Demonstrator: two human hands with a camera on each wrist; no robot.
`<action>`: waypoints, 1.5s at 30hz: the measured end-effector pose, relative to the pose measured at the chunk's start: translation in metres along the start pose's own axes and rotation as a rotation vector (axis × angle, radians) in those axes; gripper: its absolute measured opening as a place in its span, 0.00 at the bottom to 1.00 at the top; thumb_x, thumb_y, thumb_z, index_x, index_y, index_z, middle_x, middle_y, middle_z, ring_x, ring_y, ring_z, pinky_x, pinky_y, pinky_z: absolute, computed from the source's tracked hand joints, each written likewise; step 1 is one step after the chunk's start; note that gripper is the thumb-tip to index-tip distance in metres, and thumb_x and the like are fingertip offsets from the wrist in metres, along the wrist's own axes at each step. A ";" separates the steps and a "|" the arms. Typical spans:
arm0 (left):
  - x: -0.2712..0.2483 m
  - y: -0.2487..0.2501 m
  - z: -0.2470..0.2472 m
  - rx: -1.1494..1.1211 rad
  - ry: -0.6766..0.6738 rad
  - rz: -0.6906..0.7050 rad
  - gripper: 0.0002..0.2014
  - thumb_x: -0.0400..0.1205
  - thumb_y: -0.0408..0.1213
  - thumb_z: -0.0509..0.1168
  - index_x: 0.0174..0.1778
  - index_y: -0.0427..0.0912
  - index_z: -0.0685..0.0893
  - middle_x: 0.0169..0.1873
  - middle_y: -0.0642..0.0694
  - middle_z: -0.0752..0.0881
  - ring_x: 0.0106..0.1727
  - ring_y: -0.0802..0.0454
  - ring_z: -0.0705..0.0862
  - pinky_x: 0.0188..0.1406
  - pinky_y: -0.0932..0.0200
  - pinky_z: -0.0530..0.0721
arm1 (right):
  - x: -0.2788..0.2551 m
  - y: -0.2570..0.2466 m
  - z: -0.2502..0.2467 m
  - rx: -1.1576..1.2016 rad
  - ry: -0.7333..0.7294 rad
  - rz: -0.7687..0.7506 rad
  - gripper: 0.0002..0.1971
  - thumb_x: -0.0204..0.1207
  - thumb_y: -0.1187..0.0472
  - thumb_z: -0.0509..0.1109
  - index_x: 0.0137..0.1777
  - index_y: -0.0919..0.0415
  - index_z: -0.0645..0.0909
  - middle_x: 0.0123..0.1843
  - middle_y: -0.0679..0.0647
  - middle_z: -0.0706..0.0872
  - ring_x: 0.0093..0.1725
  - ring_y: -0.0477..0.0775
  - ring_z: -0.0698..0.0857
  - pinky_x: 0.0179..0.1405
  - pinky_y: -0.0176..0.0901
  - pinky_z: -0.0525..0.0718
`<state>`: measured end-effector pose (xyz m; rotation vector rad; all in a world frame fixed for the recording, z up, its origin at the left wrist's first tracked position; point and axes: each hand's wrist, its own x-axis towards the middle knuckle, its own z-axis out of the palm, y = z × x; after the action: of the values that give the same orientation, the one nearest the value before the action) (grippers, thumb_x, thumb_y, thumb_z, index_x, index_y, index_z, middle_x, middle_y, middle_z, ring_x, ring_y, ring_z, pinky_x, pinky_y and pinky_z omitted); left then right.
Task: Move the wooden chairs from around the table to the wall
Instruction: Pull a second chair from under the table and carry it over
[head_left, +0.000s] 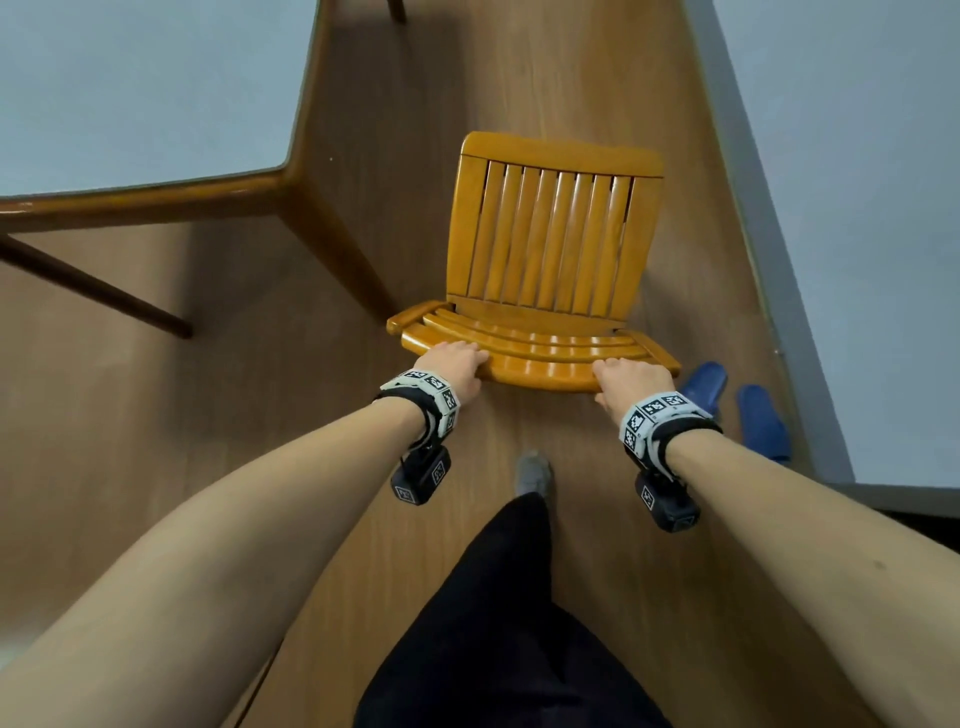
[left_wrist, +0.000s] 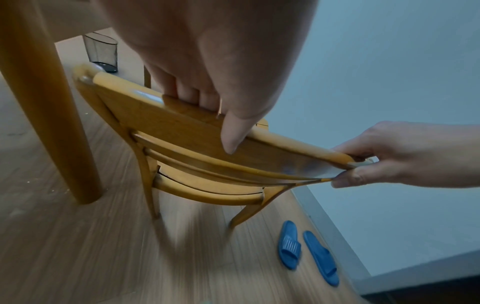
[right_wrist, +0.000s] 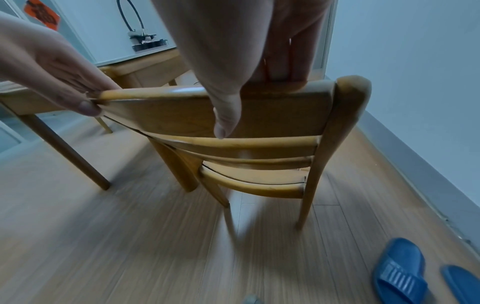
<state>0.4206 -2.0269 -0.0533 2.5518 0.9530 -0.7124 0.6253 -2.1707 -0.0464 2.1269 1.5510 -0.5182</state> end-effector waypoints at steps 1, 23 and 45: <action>-0.008 -0.001 0.006 0.005 -0.002 0.012 0.23 0.85 0.39 0.62 0.78 0.44 0.76 0.76 0.40 0.76 0.75 0.39 0.75 0.74 0.47 0.70 | -0.010 -0.006 0.007 0.003 -0.001 0.009 0.16 0.87 0.50 0.66 0.70 0.57 0.78 0.66 0.54 0.86 0.64 0.59 0.87 0.44 0.48 0.75; -0.106 -0.074 0.071 0.144 0.069 0.369 0.20 0.83 0.40 0.63 0.72 0.43 0.81 0.70 0.43 0.82 0.72 0.42 0.78 0.72 0.49 0.72 | -0.140 -0.168 0.055 0.261 -0.070 0.346 0.16 0.87 0.48 0.66 0.68 0.55 0.78 0.65 0.55 0.85 0.62 0.60 0.86 0.46 0.50 0.79; -0.043 -0.084 0.014 0.103 0.246 0.490 0.12 0.82 0.40 0.66 0.59 0.43 0.87 0.59 0.43 0.88 0.62 0.39 0.82 0.64 0.48 0.75 | -0.102 -0.165 0.028 0.432 0.118 0.607 0.10 0.85 0.48 0.69 0.58 0.52 0.84 0.46 0.54 0.86 0.47 0.60 0.86 0.42 0.50 0.83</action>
<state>0.3308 -1.9945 -0.0514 2.8442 0.3244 -0.3175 0.4368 -2.2229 -0.0371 2.8352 0.8060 -0.5464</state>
